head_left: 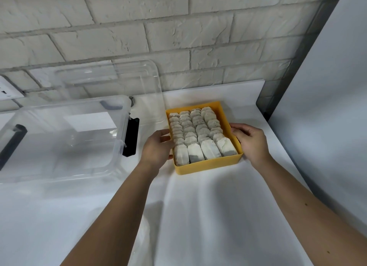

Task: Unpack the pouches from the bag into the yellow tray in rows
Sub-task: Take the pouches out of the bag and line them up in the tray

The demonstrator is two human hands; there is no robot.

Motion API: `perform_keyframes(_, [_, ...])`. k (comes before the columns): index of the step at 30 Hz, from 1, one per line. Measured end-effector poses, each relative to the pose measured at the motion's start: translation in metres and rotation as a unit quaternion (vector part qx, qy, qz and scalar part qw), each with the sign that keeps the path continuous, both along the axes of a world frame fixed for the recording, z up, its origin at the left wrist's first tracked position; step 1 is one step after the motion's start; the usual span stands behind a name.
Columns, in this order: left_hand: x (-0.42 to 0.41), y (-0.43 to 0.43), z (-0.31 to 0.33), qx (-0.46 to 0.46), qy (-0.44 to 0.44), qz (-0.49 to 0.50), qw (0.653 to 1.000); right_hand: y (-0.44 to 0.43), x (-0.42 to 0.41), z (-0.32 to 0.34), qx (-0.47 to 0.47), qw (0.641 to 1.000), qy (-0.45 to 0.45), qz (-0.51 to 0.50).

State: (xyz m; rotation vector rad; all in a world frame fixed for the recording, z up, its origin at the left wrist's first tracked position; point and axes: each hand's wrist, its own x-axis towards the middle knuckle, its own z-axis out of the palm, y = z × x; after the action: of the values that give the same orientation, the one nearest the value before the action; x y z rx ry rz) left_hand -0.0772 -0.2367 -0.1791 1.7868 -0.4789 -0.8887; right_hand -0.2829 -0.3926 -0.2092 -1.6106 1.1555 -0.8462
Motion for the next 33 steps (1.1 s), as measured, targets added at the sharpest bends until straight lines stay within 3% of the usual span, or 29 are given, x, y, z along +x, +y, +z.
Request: perform_keyframes(33, [0.013, -0.006, -0.005, -0.015, -0.017, 0.002, 1.000, -0.004, 0.014, 0.000, 0.008, 1.000, 0.002, -0.001])
